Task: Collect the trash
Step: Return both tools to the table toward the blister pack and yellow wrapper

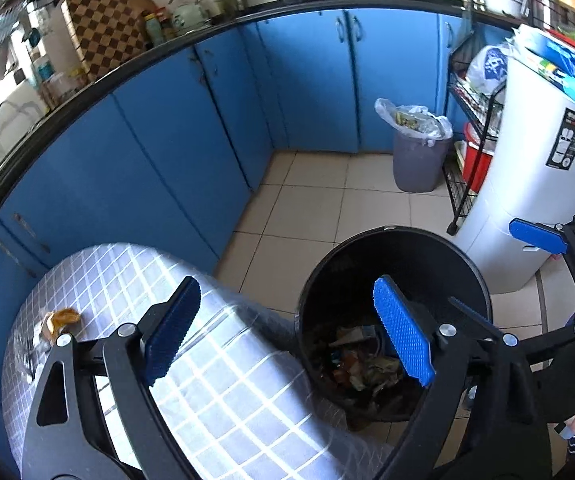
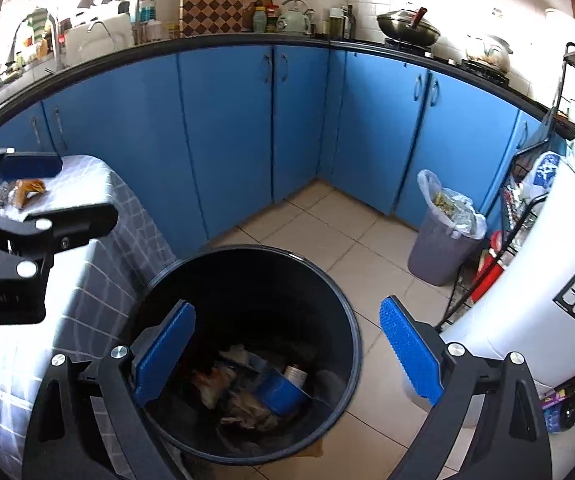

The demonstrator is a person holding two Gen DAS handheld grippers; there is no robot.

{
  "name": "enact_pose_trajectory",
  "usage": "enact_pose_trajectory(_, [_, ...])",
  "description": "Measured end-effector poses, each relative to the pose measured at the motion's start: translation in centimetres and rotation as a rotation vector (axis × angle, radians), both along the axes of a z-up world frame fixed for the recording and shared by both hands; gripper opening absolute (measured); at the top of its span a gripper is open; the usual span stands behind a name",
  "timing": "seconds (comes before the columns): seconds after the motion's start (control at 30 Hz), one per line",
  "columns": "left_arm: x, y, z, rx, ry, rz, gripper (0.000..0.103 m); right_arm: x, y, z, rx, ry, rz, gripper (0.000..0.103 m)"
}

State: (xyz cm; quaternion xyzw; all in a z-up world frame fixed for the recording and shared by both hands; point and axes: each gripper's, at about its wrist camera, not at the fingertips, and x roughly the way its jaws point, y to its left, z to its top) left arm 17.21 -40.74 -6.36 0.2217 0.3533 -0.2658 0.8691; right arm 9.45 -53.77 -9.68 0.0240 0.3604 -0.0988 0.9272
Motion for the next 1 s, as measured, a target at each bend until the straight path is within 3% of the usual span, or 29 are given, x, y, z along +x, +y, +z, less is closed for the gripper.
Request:
enact_pose_trajectory(0.27, [1.2, 5.9, 1.0, -0.02, -0.013, 0.085, 0.088, 2.4, 5.4, 1.6, -0.047, -0.015, 0.095, 0.091])
enact_pose_trajectory(0.53, [3.8, 15.0, 1.7, -0.046, -0.029, 0.239, 0.088, 6.1, 12.9, 3.2, -0.096, -0.015, 0.237, 0.091])
enact_pose_trajectory(0.87, [9.1, 28.3, -0.2, -0.094, 0.043, 0.492, 0.088, 12.3, 22.6, 3.6, -0.067, 0.007, 0.399, 0.091])
enact_pose_trajectory(1.0, [10.8, 31.5, -1.2, -0.109, 0.073, 0.53, 0.088, 15.3, 26.3, 3.0, -0.08, 0.026, 0.45, 0.091])
